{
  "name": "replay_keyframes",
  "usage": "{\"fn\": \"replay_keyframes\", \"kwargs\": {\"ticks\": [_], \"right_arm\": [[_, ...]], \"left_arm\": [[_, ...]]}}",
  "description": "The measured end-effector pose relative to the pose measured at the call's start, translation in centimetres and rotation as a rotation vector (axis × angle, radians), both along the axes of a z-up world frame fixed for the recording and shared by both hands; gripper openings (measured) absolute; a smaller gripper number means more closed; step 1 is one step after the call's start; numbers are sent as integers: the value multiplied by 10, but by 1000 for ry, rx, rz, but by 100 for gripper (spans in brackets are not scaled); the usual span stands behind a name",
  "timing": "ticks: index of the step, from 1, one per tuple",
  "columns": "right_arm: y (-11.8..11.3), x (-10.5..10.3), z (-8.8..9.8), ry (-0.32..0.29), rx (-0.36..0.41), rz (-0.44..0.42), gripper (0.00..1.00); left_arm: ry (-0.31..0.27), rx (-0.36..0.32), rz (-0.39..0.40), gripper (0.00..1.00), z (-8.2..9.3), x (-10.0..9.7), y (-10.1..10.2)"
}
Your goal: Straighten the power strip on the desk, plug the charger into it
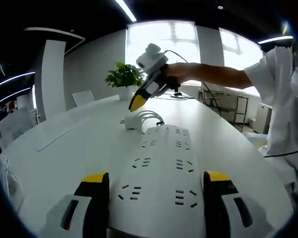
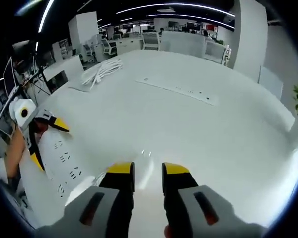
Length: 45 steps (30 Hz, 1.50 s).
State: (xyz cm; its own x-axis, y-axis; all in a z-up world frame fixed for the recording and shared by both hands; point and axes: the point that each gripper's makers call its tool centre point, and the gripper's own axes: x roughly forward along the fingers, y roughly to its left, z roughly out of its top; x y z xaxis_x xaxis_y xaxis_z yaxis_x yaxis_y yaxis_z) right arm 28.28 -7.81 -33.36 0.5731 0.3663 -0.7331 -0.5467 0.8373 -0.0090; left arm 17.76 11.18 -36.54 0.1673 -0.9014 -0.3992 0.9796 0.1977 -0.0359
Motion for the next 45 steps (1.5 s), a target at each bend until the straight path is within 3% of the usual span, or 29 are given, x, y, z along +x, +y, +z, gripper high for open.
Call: {"fn": "replay_keyframes", "kwargs": {"ticks": [2, 9, 20, 27, 33, 37, 45], "right_arm": [[2, -3, -6, 9, -33, 16, 22], [11, -2, -7, 13, -22, 21, 24], [14, -4, -22, 46, -68, 17, 26], [13, 0, -26, 20, -190, 77, 25], [12, 5, -26, 29, -162, 37, 24], [13, 5, -26, 26, -187, 77, 24], [10, -3, -25, 60, -168, 54, 23]], "left_arm": [[0, 1, 0, 78, 0, 0, 0], [-1, 0, 2, 78, 0, -2, 0], [-1, 0, 4, 79, -1, -5, -1], [-1, 1, 6, 79, -1, -6, -1], [-1, 2, 9, 79, -1, -7, -1], [-2, 4, 12, 79, -1, -9, -1], [-2, 2, 12, 79, -1, -10, -1]]}}
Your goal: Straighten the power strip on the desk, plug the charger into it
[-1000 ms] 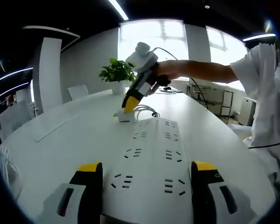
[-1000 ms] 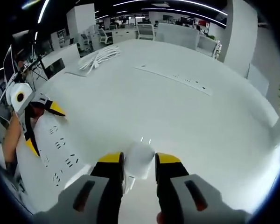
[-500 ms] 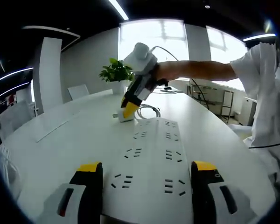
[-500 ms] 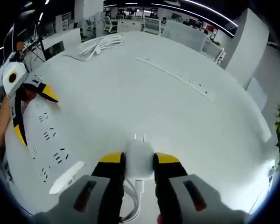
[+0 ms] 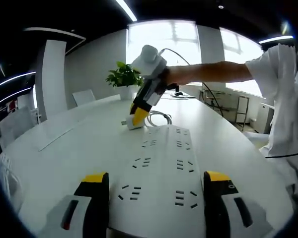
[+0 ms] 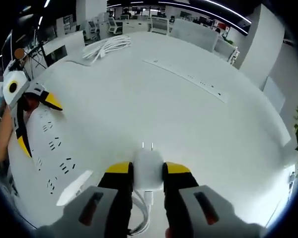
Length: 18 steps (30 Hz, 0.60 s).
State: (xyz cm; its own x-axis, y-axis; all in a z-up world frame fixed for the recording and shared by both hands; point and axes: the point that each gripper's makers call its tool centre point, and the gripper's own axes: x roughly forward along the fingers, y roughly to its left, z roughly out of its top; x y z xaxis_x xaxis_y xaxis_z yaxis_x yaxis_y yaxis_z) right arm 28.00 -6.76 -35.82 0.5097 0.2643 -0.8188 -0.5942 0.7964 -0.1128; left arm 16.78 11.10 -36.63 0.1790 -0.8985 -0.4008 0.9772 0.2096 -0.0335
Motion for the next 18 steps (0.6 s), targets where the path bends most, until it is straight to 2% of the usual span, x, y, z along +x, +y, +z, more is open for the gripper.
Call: {"fn": "replay_keyframes", "kwargs": {"ticks": [5, 13, 15, 18], "right_arm": [[-1, -9, 10, 30, 14, -6, 23], [17, -46, 36, 134, 124, -12, 23], [26, -61, 40, 175, 143, -6, 23], [39, -81, 45, 267, 171, -6, 23]], "left_arm": [[0, 2, -1, 79, 0, -3, 2], [0, 1, 0, 79, 0, -6, 6], [0, 1, 0, 79, 0, -7, 7], [1, 2, 1, 79, 0, 4, 3]]}}
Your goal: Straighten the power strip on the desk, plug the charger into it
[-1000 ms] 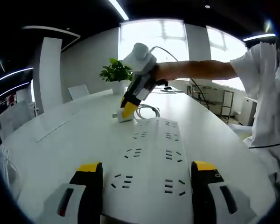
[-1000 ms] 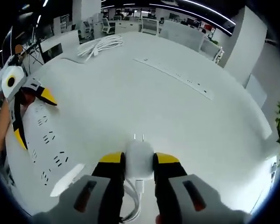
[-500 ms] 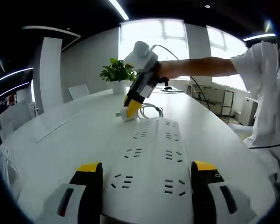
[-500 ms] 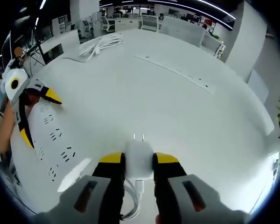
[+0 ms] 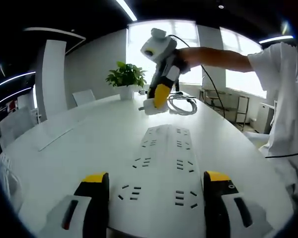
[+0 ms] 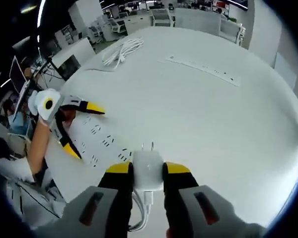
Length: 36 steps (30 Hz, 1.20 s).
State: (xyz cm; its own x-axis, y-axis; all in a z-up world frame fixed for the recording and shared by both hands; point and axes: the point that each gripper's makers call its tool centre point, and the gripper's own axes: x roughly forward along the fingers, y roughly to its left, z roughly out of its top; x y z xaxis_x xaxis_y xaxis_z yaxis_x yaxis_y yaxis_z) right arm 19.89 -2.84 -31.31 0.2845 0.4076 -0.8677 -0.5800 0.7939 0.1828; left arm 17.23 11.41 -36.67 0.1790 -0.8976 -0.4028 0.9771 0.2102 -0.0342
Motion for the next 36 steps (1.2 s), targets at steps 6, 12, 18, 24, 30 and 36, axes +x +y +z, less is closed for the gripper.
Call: {"fn": "replay_keyframes", "kwargs": {"ticks": [6, 12, 18, 24, 30, 36], "right_arm": [[22, -40, 4, 207, 12, -10, 23], [26, -71, -10, 439, -22, -55, 23], [31, -75, -16, 576, -50, -96, 23], [31, -71, -20, 669, -91, -129, 23], [31, -69, -27, 712, -157, -119, 23], [32, -68, -25, 731, -176, -117, 23]], "left_arm": [[-1, -5, 2, 79, 0, 0, -1], [-1, -8, 1, 79, 1, -1, -1], [-1, -8, 1, 79, 1, -1, -2], [-2, -14, 2, 79, 2, -1, -2], [-3, -13, 1, 79, 1, -1, -2], [-4, -12, 3, 79, 0, -2, -2]]}}
